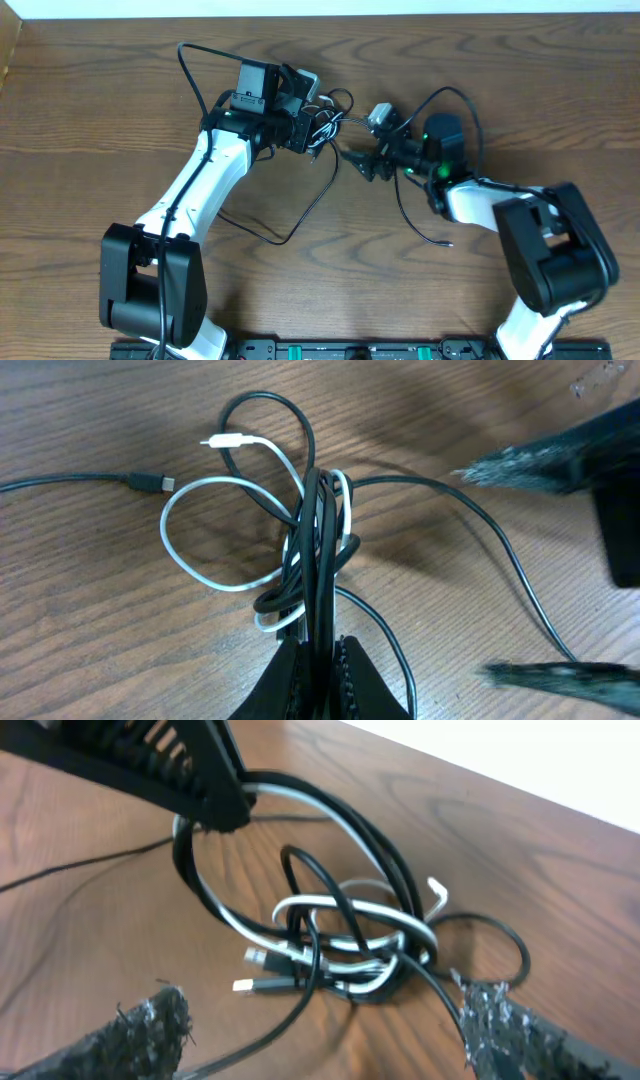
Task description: Untangle cables
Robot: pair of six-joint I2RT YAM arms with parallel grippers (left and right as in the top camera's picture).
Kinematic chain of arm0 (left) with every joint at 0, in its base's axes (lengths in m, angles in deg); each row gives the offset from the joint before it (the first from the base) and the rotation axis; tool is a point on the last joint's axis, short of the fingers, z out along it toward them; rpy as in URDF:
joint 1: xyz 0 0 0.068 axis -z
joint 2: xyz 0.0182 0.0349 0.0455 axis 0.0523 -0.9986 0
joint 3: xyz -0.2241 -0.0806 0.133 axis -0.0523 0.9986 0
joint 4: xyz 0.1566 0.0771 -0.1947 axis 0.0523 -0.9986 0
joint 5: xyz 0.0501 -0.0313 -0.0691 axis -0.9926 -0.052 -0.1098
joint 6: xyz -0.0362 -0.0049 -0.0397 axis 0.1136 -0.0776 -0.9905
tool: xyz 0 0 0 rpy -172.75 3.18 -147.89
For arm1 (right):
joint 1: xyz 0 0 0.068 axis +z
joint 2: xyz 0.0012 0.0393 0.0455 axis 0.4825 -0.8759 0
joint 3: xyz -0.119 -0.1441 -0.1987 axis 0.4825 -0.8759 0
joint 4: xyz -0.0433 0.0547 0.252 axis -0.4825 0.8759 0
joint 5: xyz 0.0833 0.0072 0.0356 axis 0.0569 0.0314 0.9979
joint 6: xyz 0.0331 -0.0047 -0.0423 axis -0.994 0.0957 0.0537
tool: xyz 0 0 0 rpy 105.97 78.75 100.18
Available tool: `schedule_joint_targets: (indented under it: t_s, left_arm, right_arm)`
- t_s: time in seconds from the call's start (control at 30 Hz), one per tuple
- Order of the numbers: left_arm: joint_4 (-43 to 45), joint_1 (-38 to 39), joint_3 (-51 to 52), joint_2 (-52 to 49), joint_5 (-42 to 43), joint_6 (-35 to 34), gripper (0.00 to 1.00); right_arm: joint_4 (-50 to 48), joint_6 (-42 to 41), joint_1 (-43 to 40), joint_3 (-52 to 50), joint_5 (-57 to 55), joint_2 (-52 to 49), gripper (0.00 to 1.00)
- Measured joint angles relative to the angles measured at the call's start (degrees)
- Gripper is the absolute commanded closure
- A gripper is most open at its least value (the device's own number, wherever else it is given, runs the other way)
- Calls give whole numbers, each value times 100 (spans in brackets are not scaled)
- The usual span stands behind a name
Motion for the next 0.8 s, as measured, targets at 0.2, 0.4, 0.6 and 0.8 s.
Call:
schedule_joint_targets:
  t_s: [0.2, 0.4, 0.6, 0.8]
  left_arm:
    - [2, 0, 0, 0, 37, -44, 92]
    - [2, 2, 0, 0, 129, -44, 92]
    - [2, 2, 0, 0, 186, -90, 92]
    - [2, 4, 0, 0, 431, -157, 92]
  right_arm:
    - [-767, 4, 330, 2, -549, -466, 17]
    - [-1008, 223, 564, 2, -1191, -699, 19]
    - [-1158, 321, 575, 2, -1639, -758, 21]
    - [-1303, 361, 575, 4, -1751, -758, 25]
